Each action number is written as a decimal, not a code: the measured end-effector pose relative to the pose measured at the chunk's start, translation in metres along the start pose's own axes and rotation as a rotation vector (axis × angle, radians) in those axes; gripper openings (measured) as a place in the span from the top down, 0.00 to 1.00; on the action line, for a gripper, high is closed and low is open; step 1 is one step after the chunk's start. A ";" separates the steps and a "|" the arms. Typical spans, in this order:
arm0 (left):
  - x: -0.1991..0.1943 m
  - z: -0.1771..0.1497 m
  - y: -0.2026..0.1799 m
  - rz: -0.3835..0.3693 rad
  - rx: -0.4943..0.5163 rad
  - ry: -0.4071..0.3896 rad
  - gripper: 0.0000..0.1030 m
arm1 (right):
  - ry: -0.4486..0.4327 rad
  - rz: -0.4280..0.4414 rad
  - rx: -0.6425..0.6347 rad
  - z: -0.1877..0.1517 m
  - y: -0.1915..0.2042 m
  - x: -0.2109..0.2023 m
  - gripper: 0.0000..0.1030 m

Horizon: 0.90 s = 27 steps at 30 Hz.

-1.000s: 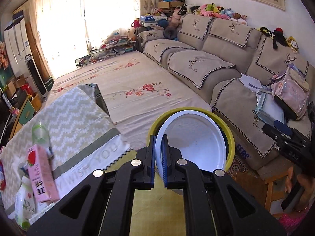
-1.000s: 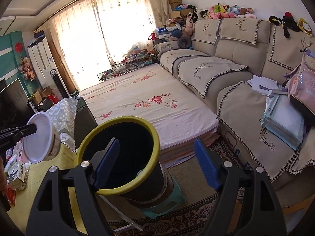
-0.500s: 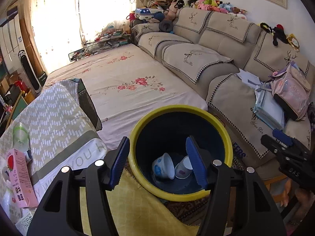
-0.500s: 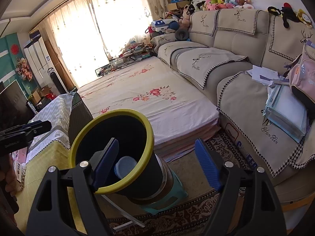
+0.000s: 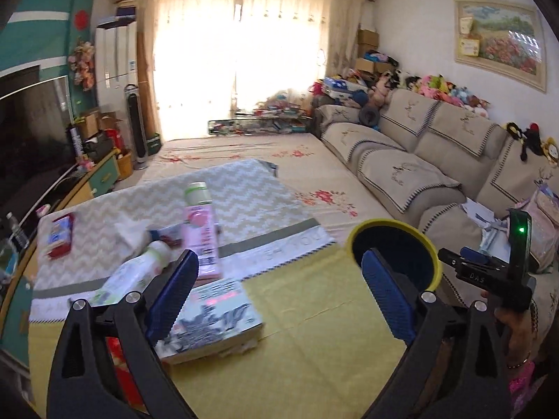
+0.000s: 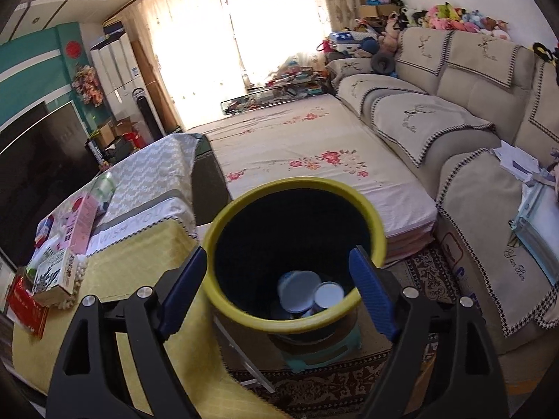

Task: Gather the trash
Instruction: 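Reach the right gripper to the pink strawberry milk carton and grasp it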

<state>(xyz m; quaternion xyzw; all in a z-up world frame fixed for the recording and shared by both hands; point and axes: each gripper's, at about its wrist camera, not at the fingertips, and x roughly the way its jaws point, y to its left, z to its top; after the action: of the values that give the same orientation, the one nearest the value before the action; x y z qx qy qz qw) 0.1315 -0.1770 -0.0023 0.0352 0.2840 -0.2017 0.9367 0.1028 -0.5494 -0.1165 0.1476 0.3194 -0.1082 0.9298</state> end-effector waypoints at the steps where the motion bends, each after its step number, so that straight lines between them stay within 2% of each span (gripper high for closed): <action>1: -0.012 -0.005 0.017 0.036 -0.030 -0.010 0.07 | 0.006 0.021 -0.026 -0.001 0.014 0.002 0.23; 4: -0.043 -0.020 0.065 0.122 -0.108 -0.036 0.06 | 0.027 0.100 -0.098 -0.005 0.058 0.006 0.23; 8: -0.073 -0.040 0.110 0.202 -0.171 -0.062 0.05 | 0.075 0.228 -0.189 -0.015 0.118 0.013 0.23; 14: -0.090 -0.067 0.149 0.227 -0.254 -0.063 0.05 | 0.139 0.346 -0.309 -0.034 0.199 0.019 0.23; 16: -0.090 -0.074 0.156 0.230 -0.265 -0.059 0.05 | 0.146 0.370 -0.344 -0.044 0.224 0.020 0.18; 21: -0.091 -0.081 0.165 0.223 -0.284 -0.049 0.05 | 0.146 0.384 -0.411 -0.061 0.269 0.025 0.18; 27: -0.089 -0.088 0.172 0.223 -0.299 -0.037 0.05 | 0.110 0.318 -0.389 -0.020 0.291 0.048 0.18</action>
<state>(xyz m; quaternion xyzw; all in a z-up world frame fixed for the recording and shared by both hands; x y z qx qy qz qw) 0.0866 0.0279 -0.0361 -0.0767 0.2880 -0.0528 0.9531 0.2150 -0.2763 -0.1016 0.0199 0.3570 0.1113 0.9272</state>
